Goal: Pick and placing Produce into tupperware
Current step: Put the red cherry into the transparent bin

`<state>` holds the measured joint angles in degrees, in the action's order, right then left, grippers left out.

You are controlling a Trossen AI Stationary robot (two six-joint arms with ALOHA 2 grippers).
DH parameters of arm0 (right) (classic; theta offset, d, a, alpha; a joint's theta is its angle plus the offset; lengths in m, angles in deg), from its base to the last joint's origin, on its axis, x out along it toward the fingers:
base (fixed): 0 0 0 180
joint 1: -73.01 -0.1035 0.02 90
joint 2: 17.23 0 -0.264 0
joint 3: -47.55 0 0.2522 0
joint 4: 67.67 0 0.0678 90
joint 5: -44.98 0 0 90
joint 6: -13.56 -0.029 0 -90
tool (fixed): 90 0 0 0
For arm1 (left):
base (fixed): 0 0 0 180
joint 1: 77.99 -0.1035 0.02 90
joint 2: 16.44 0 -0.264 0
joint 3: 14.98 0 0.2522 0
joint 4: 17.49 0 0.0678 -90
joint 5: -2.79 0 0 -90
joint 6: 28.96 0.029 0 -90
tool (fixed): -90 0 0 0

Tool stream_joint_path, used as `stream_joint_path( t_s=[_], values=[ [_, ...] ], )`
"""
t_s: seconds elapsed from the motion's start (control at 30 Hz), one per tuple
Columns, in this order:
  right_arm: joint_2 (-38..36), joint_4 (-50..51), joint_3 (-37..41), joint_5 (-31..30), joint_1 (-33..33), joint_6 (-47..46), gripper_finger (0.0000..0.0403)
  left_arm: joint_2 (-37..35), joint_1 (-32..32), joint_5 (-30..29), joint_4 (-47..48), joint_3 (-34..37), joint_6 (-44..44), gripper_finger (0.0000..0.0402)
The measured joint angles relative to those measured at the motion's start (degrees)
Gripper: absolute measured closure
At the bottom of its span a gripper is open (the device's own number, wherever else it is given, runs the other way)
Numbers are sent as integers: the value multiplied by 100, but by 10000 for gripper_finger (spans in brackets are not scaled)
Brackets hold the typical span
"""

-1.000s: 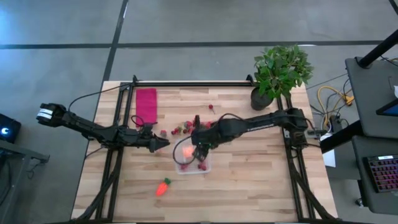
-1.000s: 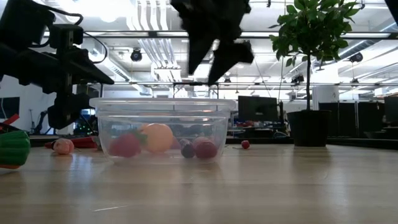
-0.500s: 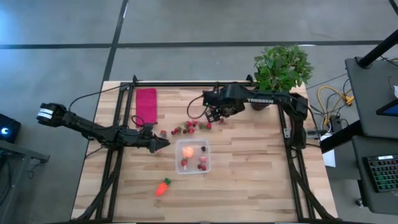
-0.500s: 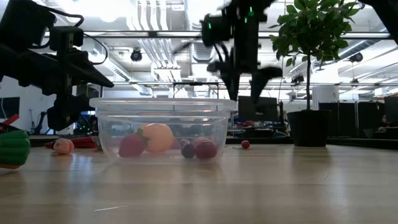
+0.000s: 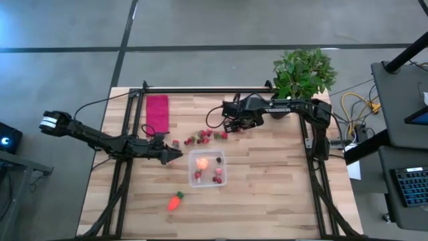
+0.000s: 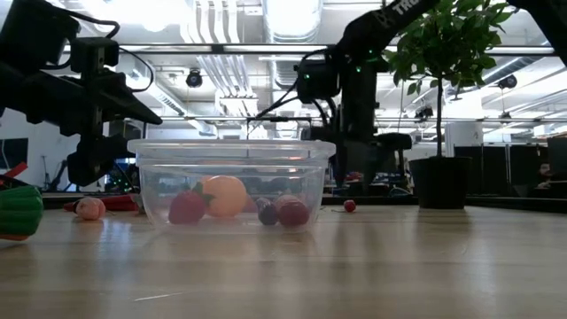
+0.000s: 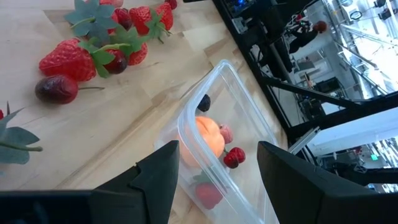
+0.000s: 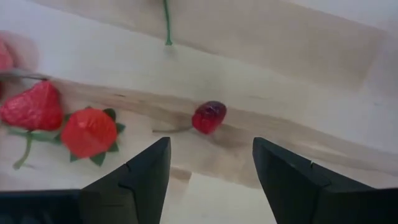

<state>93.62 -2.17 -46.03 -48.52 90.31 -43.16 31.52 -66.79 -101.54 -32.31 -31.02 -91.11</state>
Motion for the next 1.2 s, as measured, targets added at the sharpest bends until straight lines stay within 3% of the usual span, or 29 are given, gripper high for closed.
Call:
stream_joint_path(
  t_s=[0.77,1.2],
  values=[
    [4,-777,560,-407,139,-333,184,0,1,-2,0,0,3,199],
    [302,-1135,592,-173,312,-325,184,1,1,-6,11,0,9,199]
  ],
)
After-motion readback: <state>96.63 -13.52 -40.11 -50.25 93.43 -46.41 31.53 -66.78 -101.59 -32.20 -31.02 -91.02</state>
